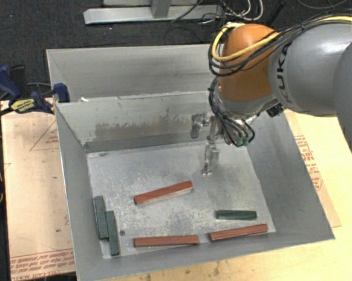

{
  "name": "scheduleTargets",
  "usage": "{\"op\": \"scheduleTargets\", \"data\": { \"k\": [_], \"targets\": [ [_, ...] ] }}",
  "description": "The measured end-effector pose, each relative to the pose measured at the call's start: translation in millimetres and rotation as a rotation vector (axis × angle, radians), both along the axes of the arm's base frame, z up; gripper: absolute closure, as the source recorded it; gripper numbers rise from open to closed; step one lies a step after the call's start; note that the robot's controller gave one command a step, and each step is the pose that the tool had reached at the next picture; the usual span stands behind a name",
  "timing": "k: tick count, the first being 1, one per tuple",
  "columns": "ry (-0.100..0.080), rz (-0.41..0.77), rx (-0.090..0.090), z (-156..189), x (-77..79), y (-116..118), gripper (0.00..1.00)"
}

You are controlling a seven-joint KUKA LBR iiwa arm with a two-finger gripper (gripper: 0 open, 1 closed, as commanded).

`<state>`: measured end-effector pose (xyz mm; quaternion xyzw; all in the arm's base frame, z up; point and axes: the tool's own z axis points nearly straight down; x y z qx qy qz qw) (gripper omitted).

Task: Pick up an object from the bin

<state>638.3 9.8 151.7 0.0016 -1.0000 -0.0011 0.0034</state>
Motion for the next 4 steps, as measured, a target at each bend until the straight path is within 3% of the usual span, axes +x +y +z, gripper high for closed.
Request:
{"op": "scheduleTargets", "data": {
  "k": [1,2,3,4],
  "targets": [
    [-0.004,0.321,0.001,-84,-33.5,41,0.00],
    [-0.010,0.320,0.001,-81,-31.3,40,1.00],
    [-0.013,0.671,0.001,-81,-21.7,70,1.00],
    [-0.018,0.850,-0.004,19,-2.7,10,1.00]
  ]
}}
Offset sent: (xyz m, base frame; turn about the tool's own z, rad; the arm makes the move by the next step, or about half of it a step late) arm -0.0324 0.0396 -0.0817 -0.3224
